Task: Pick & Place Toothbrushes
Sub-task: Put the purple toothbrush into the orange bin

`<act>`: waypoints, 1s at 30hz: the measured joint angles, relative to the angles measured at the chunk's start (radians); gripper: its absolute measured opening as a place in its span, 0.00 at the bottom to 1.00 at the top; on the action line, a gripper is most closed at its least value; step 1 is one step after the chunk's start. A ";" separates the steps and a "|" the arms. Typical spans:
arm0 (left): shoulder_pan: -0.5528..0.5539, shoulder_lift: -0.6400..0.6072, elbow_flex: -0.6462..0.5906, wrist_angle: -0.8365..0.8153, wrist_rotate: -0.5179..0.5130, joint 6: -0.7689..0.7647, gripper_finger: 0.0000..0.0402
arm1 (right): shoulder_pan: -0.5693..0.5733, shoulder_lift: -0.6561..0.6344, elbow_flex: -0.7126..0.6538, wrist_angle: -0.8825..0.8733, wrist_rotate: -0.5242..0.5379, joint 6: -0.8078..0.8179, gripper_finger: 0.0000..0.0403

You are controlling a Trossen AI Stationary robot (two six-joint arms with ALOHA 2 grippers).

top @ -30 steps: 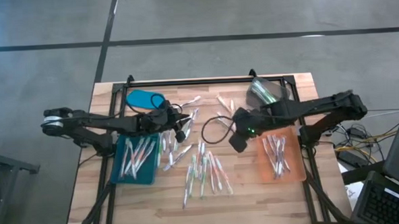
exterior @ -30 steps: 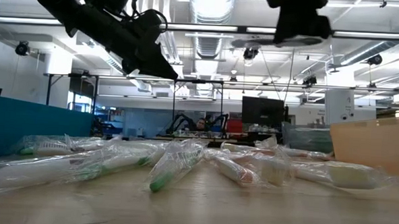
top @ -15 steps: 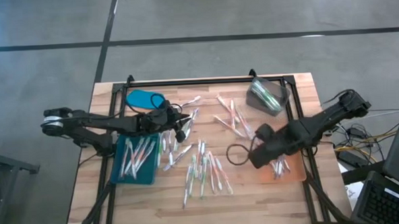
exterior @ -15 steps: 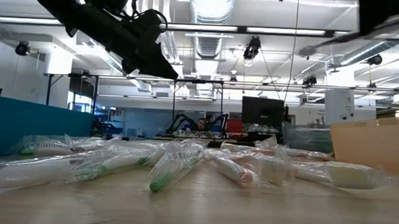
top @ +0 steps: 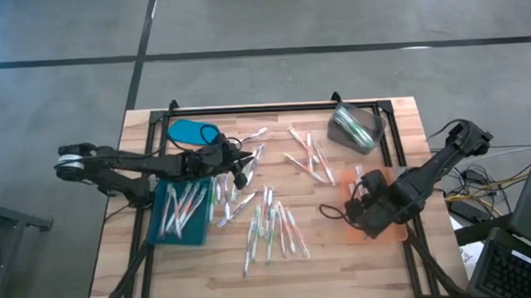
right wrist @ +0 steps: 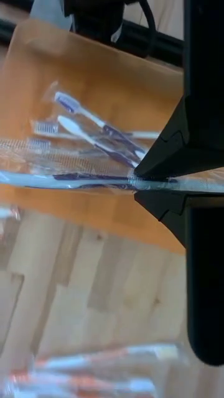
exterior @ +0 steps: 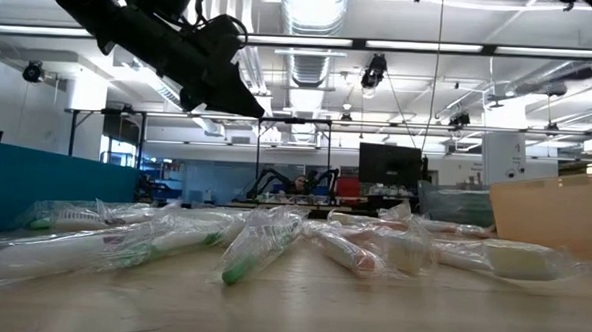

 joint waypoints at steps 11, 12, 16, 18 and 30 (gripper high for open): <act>0.000 0.000 0.000 -0.001 0.000 -0.021 0.17 | -0.003 -0.003 -0.203 0.136 -0.032 0.037 0.06; 0.000 0.000 0.000 -0.001 0.000 -0.021 0.17 | -0.003 -0.003 -0.225 0.153 -0.034 0.037 0.06; 0.000 0.000 0.000 -0.001 0.000 -0.021 0.17 | -0.004 -0.009 -0.301 0.216 -0.046 0.044 0.06; 0.000 0.000 0.000 -0.001 0.000 -0.022 0.17 | -0.011 -0.009 -0.331 0.245 -0.053 0.045 0.06; 0.000 0.000 0.000 -0.001 0.000 -0.021 0.17 | -0.025 -0.009 -0.486 0.418 -0.054 0.051 0.06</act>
